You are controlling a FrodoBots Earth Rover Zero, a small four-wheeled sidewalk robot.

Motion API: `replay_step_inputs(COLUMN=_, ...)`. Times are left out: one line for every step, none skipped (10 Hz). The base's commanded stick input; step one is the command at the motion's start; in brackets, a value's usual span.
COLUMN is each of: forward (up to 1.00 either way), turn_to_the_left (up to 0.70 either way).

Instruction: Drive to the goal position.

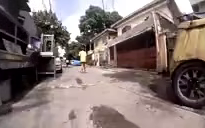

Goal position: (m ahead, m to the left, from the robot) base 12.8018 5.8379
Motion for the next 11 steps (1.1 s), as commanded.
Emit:
replay_step_inputs(forward=0.70, turn_to_the_left=0.00)
replay_step_inputs(forward=0.70, turn_to_the_left=0.00)
replay_step_inputs(forward=0.70, turn_to_the_left=0.00)
replay_step_inputs(forward=0.70, turn_to_the_left=0.12)
replay_step_inputs(forward=0.70, turn_to_the_left=0.27)
replay_step_inputs(forward=0.70, turn_to_the_left=0.14)
replay_step_inputs(forward=0.70, turn_to_the_left=0.00)
replay_step_inputs(forward=0.70, turn_to_the_left=0.00)
replay_step_inputs(forward=0.70, turn_to_the_left=0.00)
replay_step_inputs(forward=0.70, turn_to_the_left=0.00)
replay_step_inputs(forward=0.70, turn_to_the_left=0.00)
